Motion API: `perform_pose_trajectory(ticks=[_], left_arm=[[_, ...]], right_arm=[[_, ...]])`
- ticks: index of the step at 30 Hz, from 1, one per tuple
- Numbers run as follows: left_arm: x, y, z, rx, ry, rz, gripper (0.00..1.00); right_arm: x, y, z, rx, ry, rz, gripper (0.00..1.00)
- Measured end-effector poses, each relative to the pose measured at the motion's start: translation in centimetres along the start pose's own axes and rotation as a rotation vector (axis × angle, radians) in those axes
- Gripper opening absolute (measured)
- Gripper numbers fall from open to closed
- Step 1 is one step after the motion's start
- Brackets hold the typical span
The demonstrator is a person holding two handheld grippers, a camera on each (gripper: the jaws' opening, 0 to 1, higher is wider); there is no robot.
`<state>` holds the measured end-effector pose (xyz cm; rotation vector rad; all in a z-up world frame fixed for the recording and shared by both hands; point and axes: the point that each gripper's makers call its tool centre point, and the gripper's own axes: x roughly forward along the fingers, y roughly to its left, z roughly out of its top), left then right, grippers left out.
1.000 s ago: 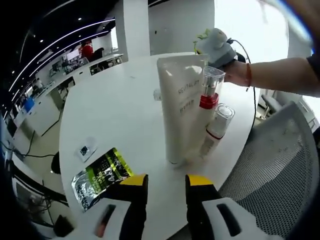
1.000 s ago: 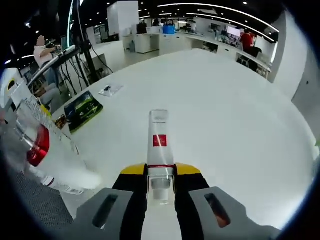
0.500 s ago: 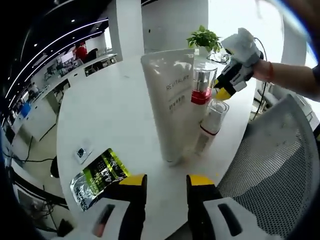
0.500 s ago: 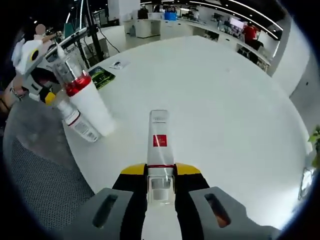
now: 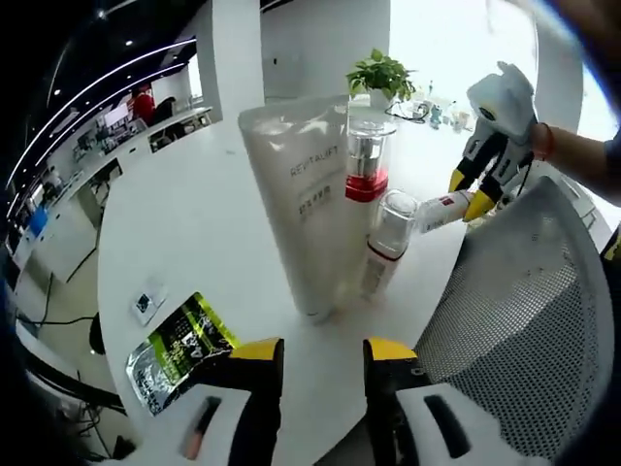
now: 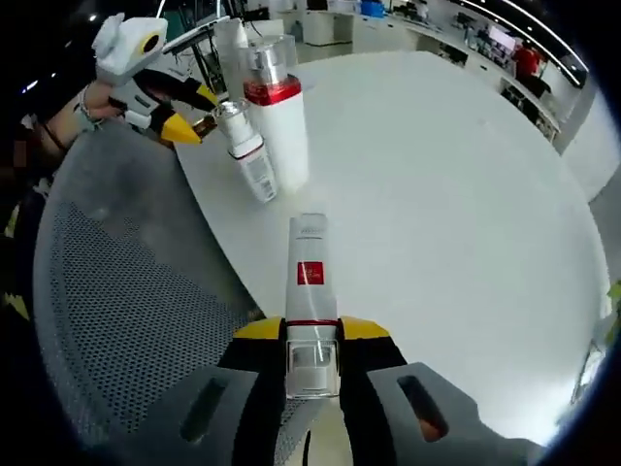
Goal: Arrange the skincare products in the storage area until every visible bottle or jar stands upright without overlapping.
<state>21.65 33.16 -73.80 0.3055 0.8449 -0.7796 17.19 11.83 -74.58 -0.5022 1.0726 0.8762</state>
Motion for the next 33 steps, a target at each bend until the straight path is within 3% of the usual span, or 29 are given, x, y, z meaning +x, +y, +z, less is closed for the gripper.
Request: perform_pose_trajectory(ticks=[5,8,11,13,16,22,26,28,30,33], left_arm=[[0.1,-2.5,0.2,0.008,-0.008,-0.143,0.33],[0.1,-3.7,0.2,0.069,-0.003,-0.195,0.33],[-0.4,-6.2,0.4,0.09,-0.021,-0.326,0.33],[-0.6,-7.0,0.5,0.135,-0.032,-0.36,0.33],[-0.7,-7.9,0.2,0.218,-0.023,-0.38,0.35],[-1.3,-10.0,0.0,0.311,-0.038,-0.468,0.36],[-1.2,-10.5,-0.3,0.355,-0.03,-0.475,0.36],[-1.2,-10.5,-0.4,0.368,-0.027,-0.475,0.29],[-1.1,-10.1,-0.3,0.394,-0.032,-0.446,0.24],[-1.2,-10.3,-0.7,0.399,-0.008,-0.456,0.22]], right_arm=[[-0.2,3.0,1.6,-0.105,-0.02,0.076,0.18],[0.0,4.9,2.8,-0.178,-0.027,0.133,0.18],[0.6,6.5,3.9,-0.289,-0.037,0.192,0.18],[0.8,7.1,4.2,-0.363,-0.037,0.209,0.18],[1.1,7.7,5.1,-0.482,-0.027,0.206,0.18],[1.5,9.0,7.1,-0.515,-0.028,0.223,0.18],[1.4,10.3,8.6,-0.545,-0.054,0.247,0.18],[1.3,10.9,9.3,-0.544,-0.069,0.268,0.18],[1.4,11.2,9.4,-0.544,-0.06,0.275,0.18],[1.5,11.1,9.2,-0.57,-0.049,0.268,0.18]])
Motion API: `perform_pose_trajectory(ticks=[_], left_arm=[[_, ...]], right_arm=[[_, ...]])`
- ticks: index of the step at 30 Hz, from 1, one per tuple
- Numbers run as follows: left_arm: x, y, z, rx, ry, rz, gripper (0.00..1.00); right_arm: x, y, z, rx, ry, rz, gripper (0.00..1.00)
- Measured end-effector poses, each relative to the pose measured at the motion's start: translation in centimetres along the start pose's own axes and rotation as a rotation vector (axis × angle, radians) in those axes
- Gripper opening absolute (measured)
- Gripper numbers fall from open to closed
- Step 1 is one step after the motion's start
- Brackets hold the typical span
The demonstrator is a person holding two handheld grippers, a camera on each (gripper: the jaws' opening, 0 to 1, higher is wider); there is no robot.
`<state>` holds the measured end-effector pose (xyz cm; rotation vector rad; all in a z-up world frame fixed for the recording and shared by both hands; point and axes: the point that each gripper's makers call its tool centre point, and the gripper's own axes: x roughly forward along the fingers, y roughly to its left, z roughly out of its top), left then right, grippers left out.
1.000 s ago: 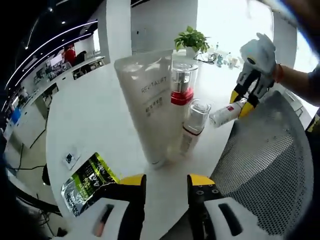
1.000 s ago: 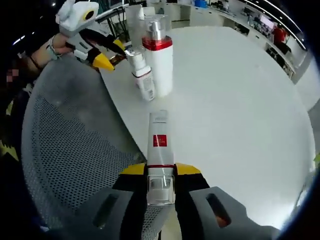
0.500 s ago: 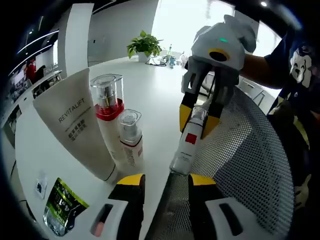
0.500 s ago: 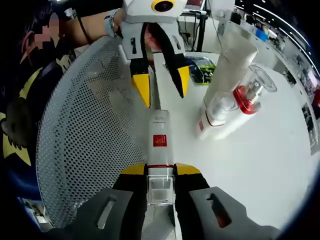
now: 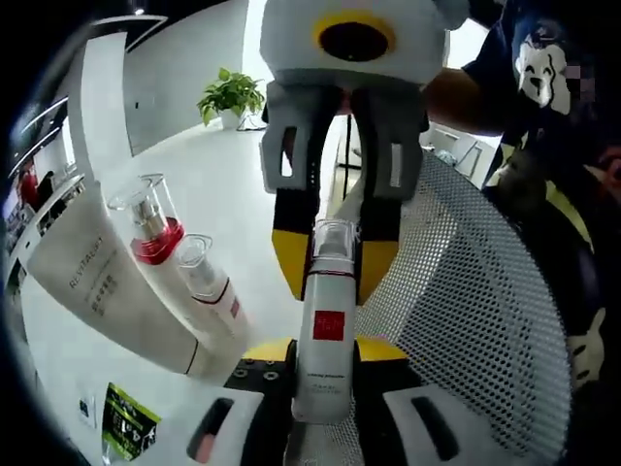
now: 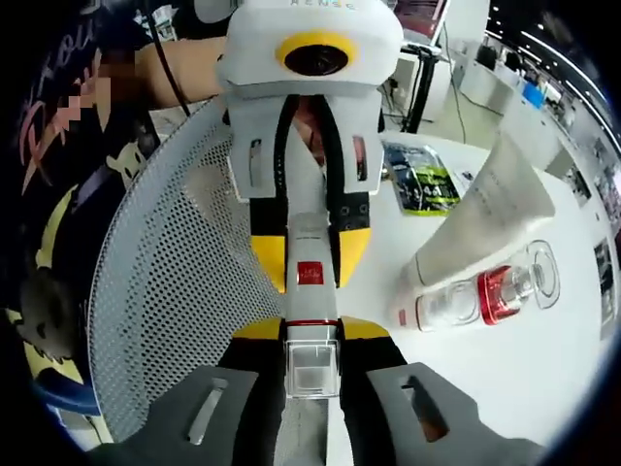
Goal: Arrange the skincare products in the storage area until every visible bottle or jar stands upright without overlapping.
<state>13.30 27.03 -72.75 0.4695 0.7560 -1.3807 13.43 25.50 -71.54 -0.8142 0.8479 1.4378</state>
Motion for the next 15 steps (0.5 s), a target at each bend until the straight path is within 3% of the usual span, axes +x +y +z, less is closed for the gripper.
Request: perform_pose_trajectory(ticks=[6,11,15], left_arm=[[-0.1,-0.2,0.3,0.015,-0.014,-0.003,0.2],[-0.3,-0.1,0.7,0.008,-0.037,0.012,0.19],[-0.4,0.0,0.9,0.006,-0.049,0.014,0.19]], right_arm=[[-0.1,0.3,-0.5,0.034,-0.02,0.021,0.19],[-0.4,-0.2,-0.5,0.082,-0.165,-0.02,0.21],[-0.6,-0.5,-3.2,0.134,-0.115,-0.043,0.24]])
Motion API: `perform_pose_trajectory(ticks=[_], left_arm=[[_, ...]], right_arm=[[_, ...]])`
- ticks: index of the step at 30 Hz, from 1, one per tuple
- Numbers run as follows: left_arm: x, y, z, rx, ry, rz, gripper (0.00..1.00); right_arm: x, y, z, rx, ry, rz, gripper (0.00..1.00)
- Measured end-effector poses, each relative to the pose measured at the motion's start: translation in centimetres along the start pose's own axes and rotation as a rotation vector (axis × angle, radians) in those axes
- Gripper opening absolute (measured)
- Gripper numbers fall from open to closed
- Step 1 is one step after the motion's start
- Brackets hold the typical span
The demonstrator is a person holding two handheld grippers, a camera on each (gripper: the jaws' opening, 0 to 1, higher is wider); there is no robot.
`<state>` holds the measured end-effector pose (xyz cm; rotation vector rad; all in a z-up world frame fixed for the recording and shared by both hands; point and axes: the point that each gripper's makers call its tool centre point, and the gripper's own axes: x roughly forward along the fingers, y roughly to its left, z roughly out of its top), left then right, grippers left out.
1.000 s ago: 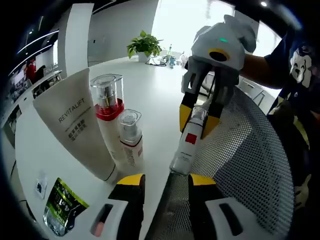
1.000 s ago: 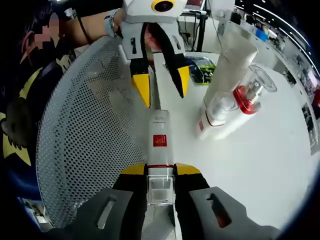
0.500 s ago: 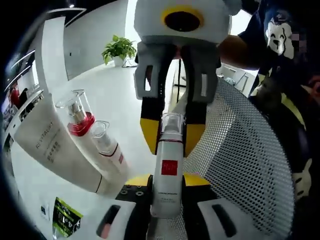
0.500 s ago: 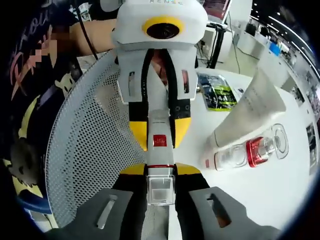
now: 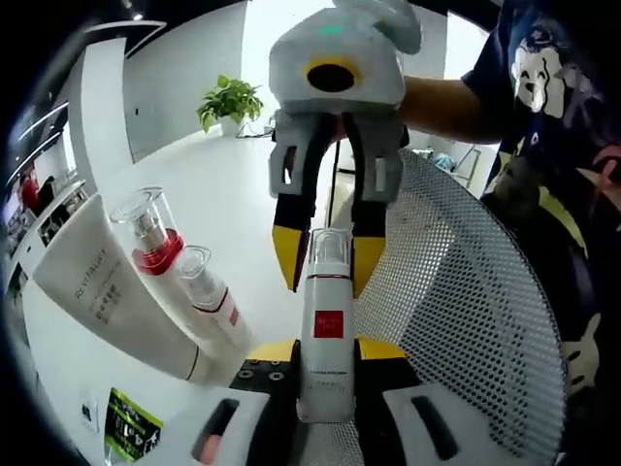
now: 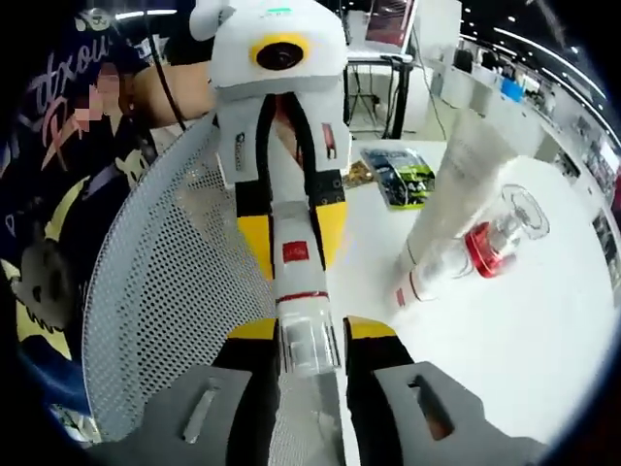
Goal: Arrange the skincare products in the storage area until every visible bottle or jar stands upright without overlapping.
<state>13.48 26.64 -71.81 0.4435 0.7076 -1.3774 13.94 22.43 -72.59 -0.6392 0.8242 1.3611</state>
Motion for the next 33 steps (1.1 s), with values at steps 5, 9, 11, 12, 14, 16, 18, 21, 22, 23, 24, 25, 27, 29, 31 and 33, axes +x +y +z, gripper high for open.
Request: perform_pose_trajectory(ticks=[5,9,11,12,14,16,18,21,22,23,24,25,27,29,31,33], left_arm=[[-0.2,0.6,0.3,-0.011,-0.02,0.03,0.19],[-0.5,1.0,0.8,-0.023,-0.049,0.041,0.19],[-0.5,1.3,0.9,-0.023,-0.054,0.06,0.19],[-0.5,1.4,0.9,-0.019,-0.056,0.067,0.19],[-0.6,1.4,1.1,-0.024,-0.065,0.064,0.19],[-0.6,1.6,1.2,-0.019,-0.07,0.075,0.19],[-0.7,1.9,1.2,-0.011,-0.075,0.093,0.19],[-0.9,2.0,1.6,0.001,-0.091,0.109,0.19],[-0.9,2.0,1.7,0.003,-0.098,0.109,0.19],[-1.0,2.1,1.8,0.012,-0.105,0.117,0.19],[-1.0,2.0,2.0,0.018,-0.114,0.112,0.19],[-1.0,1.8,2.1,0.015,-0.117,0.105,0.19],[-1.0,1.9,2.1,0.027,-0.116,0.117,0.19],[-1.0,2.1,2.0,0.037,-0.114,0.128,0.19],[-1.0,2.1,2.0,0.036,-0.111,0.131,0.19],[-1.0,2.1,1.9,0.042,-0.107,0.135,0.19]], right_arm=[[-0.9,-0.8,-1.4,0.136,-0.023,-0.03,0.18],[-2.3,-0.8,0.5,0.34,-0.239,0.046,0.18],[-3.0,-0.9,1.2,0.447,-0.321,0.087,0.23],[-3.3,-0.8,1.5,0.503,-0.356,0.111,0.26],[-3.5,-0.6,2.0,0.581,-0.396,0.153,0.28],[-3.8,-0.8,2.6,0.631,-0.44,0.168,0.29],[-3.9,-1.0,2.9,0.697,-0.468,0.181,0.3],[-4.1,-1.7,3.1,0.846,-0.514,0.208,0.29],[-4.2,-1.9,3.2,0.876,-0.527,0.213,0.28],[-4.3,-2.0,3.5,0.883,-0.547,0.216,0.27],[-4.4,-2.1,3.8,0.892,-0.569,0.222,0.27],[-4.5,-2.1,4.0,0.898,-0.582,0.227,0.27],[-4.5,-2.3,4.3,0.93,-0.598,0.241,0.27],[-4.3,-2.4,4.3,0.95,-0.593,0.243,0.23],[-4.2,-2.6,4.2,0.987,-0.582,0.254,0.21],[-4.1,-2.5,4.2,0.992,-0.579,0.253,0.21]])
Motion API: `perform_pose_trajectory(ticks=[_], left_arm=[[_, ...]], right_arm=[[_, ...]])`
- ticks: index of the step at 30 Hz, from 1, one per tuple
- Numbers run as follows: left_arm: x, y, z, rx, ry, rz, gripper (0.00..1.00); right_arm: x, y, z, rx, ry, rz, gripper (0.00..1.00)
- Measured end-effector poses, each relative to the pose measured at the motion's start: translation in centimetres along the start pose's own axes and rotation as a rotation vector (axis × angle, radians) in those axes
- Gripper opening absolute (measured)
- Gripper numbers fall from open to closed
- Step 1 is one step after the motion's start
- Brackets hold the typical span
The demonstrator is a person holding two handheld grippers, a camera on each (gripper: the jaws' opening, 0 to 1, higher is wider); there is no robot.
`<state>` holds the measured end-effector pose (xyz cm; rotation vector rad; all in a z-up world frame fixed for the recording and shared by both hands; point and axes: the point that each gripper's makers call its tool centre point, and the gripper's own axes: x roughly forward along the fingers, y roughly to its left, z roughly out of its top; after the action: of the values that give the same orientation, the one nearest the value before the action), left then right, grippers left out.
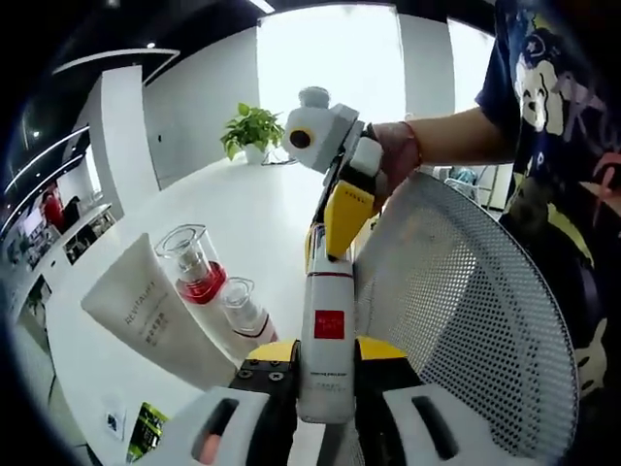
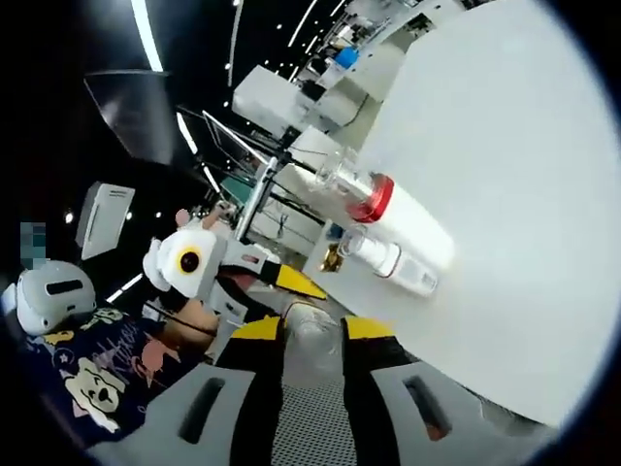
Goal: Arrange the skincare products in the storage area until every visible bottle or jar stands upright without overlapping.
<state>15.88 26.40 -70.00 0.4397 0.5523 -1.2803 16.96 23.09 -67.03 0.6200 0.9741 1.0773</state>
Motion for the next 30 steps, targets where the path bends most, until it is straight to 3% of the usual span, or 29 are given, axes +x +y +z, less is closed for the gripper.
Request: perform_pose_trajectory(ticks=[8,15,24,30], left_arm=[[0.3,-0.2,-0.6,-0.046,0.03,-0.024,0.2],[0.4,-0.5,-0.7,-0.069,0.037,-0.041,0.22],[0.4,-0.5,-0.8,-0.107,0.034,-0.052,0.24],[0.4,-0.6,-1.0,-0.116,0.045,-0.063,0.26]], right_arm=[[0.2,0.7,0.3,-0.038,0.037,-0.036,0.19],[0.3,1.2,0.5,-0.185,0.096,-0.097,0.18],[0.8,2.5,0.8,-0.494,0.218,-0.18,0.18],[1.2,3.4,0.5,-0.735,0.287,-0.184,0.18]])
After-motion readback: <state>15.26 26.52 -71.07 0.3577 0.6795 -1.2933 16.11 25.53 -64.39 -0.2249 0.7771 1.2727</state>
